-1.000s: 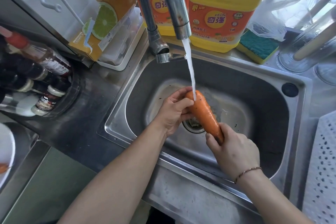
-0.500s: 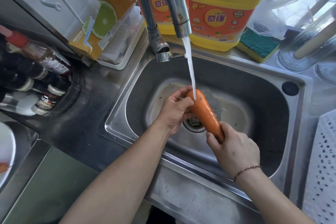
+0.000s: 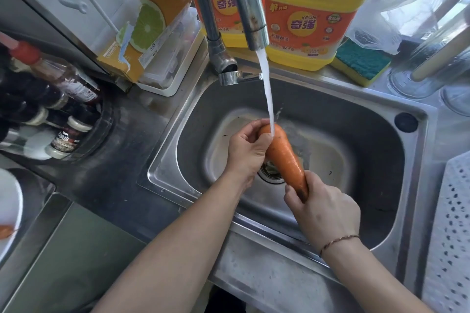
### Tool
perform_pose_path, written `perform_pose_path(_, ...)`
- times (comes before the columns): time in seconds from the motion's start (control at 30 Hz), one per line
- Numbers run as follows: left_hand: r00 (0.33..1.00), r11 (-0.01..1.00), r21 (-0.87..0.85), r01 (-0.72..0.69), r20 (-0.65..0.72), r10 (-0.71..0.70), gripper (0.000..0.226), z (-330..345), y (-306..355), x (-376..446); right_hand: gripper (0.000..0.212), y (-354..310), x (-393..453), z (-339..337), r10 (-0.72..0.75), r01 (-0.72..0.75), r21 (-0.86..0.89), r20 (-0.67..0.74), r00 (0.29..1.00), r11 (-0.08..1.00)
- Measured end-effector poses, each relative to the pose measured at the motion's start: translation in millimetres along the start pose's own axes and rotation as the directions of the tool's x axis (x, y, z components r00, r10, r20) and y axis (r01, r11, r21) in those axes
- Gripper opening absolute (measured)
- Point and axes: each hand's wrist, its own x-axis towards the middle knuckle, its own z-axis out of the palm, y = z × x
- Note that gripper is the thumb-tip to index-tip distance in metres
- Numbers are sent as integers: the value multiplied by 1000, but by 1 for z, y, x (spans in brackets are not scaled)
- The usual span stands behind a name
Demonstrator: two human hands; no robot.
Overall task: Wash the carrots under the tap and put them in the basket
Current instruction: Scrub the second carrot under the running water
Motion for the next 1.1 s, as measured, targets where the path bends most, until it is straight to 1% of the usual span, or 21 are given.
perform_pose_path(0.1,998,998,37,-42,-49,44,25,3,-2,0,35,0,-1,0,13,-13,24,4,1000,1000)
perform_pose_path(0.17,992,996,49,-69,-103,74,16,6,-2,-2,35,0,-2,2,2,-2,9,1,1000,1000)
perform_pose_path(0.23,991,997,38,-63,-119,67,14,8,-2,-3,34,1,-2,4,13,-14,56,13,1000,998)
perform_pose_path(0.27,995,999,16,-36,-92,37,16,6,-2,-4,33,3,-1,4,25,-27,97,22,999,995)
perform_pose_path(0.37,996,996,-37,76,56,-73,34,-4,-4,-4,31,11,2,2,41,-48,161,48,998,986)
perform_pose_path(0.4,991,995,-36,96,95,-93,38,-7,-5,-4,31,13,2,3,38,-45,155,48,998,987)
perform_pose_path(0.47,987,994,-45,103,131,-96,41,-10,-5,-4,32,13,-1,3,34,-37,114,31,999,993)
perform_pose_path(0.53,992,996,-38,76,102,-72,37,-7,-2,-6,34,10,-3,5,36,-36,60,5,999,998)
perform_pose_path(0.67,999,1000,1,28,-43,-28,22,6,0,-8,34,3,-5,7,-15,12,-43,-69,998,999)
perform_pose_path(0.73,992,999,42,4,-127,1,21,12,-1,-7,35,3,-5,8,-47,39,-79,-95,994,996)
perform_pose_path(0.77,991,997,71,-14,-134,23,21,13,-4,-6,35,2,-5,7,-46,38,-87,-94,995,996)
perform_pose_path(0.83,997,995,98,-24,-68,31,24,11,-4,-6,34,3,-3,4,-31,24,-85,-78,996,996)
perform_pose_path(0.93,998,999,49,15,58,-18,38,3,-3,-7,33,5,-1,-2,-11,8,-39,-88,996,999)
perform_pose_path(1.0,995,997,-46,58,81,-54,41,0,-3,-8,30,5,-1,1,-45,38,-54,-125,991,998)
perform_pose_path(1.1,994,984,-146,102,49,-95,33,3,0,-9,27,9,1,16,-129,112,-84,-233,964,990)
